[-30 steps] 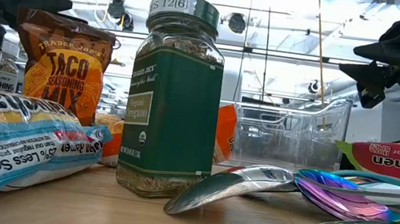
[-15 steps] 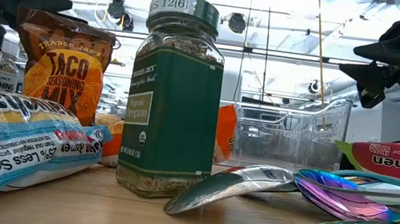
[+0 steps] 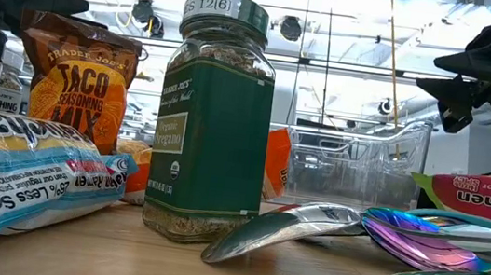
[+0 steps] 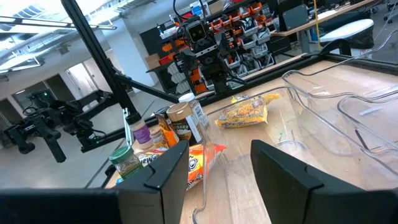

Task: Pick & Place Food Item

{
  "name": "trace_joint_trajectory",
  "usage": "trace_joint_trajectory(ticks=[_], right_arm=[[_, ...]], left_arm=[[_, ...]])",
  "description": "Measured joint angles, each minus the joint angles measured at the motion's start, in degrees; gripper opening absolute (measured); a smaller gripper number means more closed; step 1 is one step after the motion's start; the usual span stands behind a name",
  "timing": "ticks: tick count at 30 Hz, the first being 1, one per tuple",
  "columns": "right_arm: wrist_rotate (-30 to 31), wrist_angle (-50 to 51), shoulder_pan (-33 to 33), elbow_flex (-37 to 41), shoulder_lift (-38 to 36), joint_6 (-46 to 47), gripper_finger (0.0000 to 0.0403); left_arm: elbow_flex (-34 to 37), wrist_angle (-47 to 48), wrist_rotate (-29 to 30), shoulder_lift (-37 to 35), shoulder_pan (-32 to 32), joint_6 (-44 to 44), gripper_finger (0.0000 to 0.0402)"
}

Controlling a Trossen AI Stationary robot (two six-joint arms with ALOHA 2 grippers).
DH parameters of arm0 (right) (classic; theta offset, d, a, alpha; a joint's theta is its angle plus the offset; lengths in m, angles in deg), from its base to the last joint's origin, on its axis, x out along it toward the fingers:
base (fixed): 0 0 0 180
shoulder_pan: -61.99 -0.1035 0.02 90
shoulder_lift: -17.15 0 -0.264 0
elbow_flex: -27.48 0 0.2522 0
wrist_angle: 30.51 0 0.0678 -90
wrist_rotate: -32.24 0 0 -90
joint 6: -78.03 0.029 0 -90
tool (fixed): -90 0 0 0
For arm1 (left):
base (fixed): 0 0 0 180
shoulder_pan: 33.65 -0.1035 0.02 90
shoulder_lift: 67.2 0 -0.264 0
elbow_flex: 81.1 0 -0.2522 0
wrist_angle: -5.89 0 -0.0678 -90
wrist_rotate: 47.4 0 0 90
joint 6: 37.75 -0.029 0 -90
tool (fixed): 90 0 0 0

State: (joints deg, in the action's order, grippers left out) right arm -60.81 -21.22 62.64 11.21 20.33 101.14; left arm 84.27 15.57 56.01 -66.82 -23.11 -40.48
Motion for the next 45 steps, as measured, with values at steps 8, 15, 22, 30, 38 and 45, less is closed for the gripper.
trace_joint_trajectory(ticks=[8,15,22,30,38,45], right_arm=[[3.0,-11.7,0.0,0.0,0.1,8.5,0.0167],[9.2,-15.4,0.0,0.0,0.8,8.3,0.0167],[-0.5,-28.5,-1.8,1.8,6.9,15.6,0.0167],[-7.6,-61.0,-19.3,-1.5,23.9,-3.6,0.0170],[-2.7,-41.7,-38.5,-23.1,43.9,-22.5,0.0251],[9.7,7.8,-47.1,-46.0,56.9,-5.9,0.0296]], left_arm=[[0.0,0.0,0.0,0.0,0.0,0.0,0.0312],[0.0,0.0,0.0,0.0,0.0,0.0,0.0312],[0.0,0.0,0.0,0.0,0.0,0.0,0.0312],[0.0,0.0,0.0,0.0,0.0,0.0,0.0312],[0.0,-0.2,0.0,0.0,0.0,0.0,0.0312],[0.0,-0.1,0.0,0.0,0.0,0.0,0.0312]])
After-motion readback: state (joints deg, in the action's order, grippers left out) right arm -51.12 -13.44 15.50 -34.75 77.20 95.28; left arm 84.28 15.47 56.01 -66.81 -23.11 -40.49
